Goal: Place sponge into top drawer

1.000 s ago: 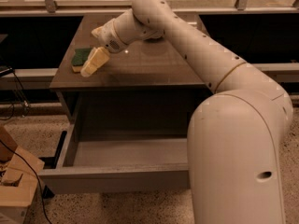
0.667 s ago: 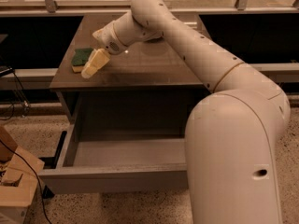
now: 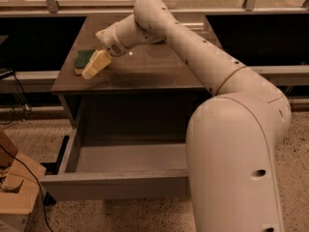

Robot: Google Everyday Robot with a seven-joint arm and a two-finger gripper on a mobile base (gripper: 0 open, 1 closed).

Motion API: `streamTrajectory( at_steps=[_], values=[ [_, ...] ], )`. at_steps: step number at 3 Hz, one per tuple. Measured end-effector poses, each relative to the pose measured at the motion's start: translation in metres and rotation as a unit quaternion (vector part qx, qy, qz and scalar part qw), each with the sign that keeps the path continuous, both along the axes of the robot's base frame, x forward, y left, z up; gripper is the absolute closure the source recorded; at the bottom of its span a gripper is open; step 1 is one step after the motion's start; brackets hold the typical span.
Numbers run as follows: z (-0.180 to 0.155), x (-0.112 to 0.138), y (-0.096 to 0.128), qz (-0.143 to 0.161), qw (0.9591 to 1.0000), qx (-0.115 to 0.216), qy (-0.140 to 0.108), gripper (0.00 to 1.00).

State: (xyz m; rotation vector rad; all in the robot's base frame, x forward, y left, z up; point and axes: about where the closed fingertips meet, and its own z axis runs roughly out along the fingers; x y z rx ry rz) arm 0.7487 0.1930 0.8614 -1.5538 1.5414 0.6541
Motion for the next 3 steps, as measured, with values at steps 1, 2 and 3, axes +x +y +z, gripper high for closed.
streamTrajectory(
  at_steps=[1, 2, 3],
  values=[
    [-0.004, 0.013, 0.006, -0.008, 0.9999, 0.013, -0.002, 0.0],
    [-0.012, 0.023, 0.01, -0.014, 0.9997, 0.02, 0.004, 0.0],
    [-0.021, 0.028, 0.016, -0.011, 0.9996, 0.021, 0.013, 0.17]
  ],
)
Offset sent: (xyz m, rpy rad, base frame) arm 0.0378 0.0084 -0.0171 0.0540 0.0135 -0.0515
